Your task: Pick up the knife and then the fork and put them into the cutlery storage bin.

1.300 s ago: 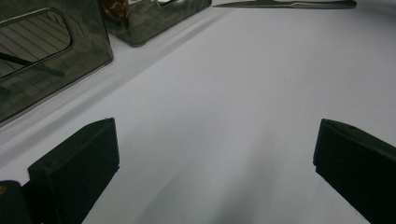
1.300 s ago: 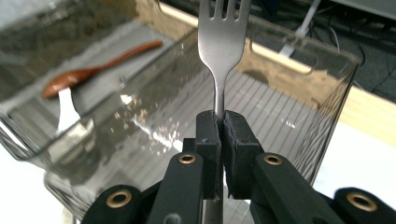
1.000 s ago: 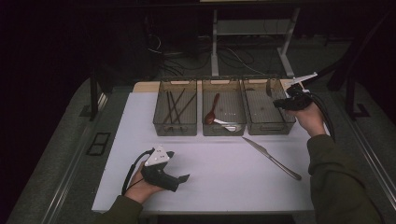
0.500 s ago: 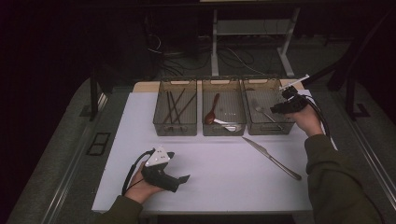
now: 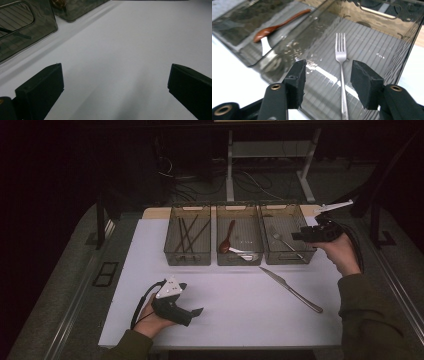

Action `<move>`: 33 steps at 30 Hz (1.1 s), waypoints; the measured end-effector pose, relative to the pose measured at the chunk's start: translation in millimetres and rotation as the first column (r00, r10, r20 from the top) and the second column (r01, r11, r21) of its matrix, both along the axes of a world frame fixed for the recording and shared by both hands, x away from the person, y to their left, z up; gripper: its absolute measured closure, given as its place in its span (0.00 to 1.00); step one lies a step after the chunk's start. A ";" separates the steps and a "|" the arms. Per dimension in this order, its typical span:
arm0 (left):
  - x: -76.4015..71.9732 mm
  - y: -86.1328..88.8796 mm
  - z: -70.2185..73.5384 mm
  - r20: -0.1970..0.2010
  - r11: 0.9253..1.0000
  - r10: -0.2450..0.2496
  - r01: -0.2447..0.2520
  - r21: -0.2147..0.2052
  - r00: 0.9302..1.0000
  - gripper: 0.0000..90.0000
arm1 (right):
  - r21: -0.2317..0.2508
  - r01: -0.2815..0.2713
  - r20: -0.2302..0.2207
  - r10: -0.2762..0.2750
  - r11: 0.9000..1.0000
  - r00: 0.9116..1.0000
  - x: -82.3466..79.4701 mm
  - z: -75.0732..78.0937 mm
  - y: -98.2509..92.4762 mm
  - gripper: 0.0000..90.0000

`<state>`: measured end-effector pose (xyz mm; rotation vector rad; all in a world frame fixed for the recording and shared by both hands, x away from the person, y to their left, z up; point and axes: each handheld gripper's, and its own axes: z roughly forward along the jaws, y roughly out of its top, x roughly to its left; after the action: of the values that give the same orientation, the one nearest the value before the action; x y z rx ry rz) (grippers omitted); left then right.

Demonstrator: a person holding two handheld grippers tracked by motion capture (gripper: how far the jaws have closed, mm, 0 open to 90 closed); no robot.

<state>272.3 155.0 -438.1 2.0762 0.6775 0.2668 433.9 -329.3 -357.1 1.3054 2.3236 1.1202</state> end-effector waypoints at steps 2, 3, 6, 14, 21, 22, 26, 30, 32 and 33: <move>0.0 0.1 0.1 0.000 1.000 0.000 0.000 0.001 1.000 0.00 | 0.006 -0.009 0.012 0.009 1.000 1.000 -10.1 2.5 -1.1 0.48; 0.1 0.2 0.1 0.000 1.000 -0.001 0.001 0.001 1.000 0.00 | 0.006 -0.019 0.015 0.018 1.000 1.000 -14.4 3.1 -1.6 0.48; 0.2 0.2 0.0 -0.001 1.000 -0.001 0.001 0.001 1.000 0.00 | 0.006 -0.034 0.026 0.034 0.999 0.999 -26.6 3.9 -2.5 0.47; 0.1 0.3 0.1 0.000 1.000 -0.007 0.007 0.001 1.000 0.00 | 0.009 -0.075 0.018 0.075 0.997 0.997 -59.4 -3.2 -3.2 0.45; 1.8 3.6 -1.7 -0.006 1.000 -0.006 0.006 -0.001 1.000 0.00 | -0.025 -0.116 -0.001 0.116 0.993 0.993 -81.4 -13.6 1.8 0.46; 1.7 3.7 -1.7 -0.008 1.000 -0.003 0.003 -0.004 1.000 0.00 | -0.029 -0.118 -0.009 0.118 0.993 0.993 -84.2 -14.7 2.8 0.46; 1.4 3.7 -1.6 -0.008 1.000 -0.009 0.009 -0.004 1.000 0.00 | -0.066 -0.145 -0.040 0.143 0.987 0.989 -92.4 -19.9 6.8 0.46; 1.1 3.7 -1.2 -0.009 1.000 -0.010 0.010 -0.006 1.000 0.00 | -0.114 -0.171 -0.088 0.162 0.979 0.983 -97.6 -24.3 13.8 0.47; 1.2 3.7 -1.2 -0.009 1.000 -0.009 0.009 -0.007 1.000 0.00 | -0.140 -0.185 -0.115 0.170 0.973 0.979 -99.7 -26.8 18.1 0.47; 1.2 3.7 -1.2 -0.010 1.000 -0.009 0.008 -0.008 1.000 0.00 | -0.153 -0.196 -0.121 0.179 0.969 0.976 -100.3 -28.3 20.2 0.48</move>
<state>273.4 158.7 -439.3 2.0736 0.6746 0.2486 333.6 -309.1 -385.4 1.1309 2.6009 0.9067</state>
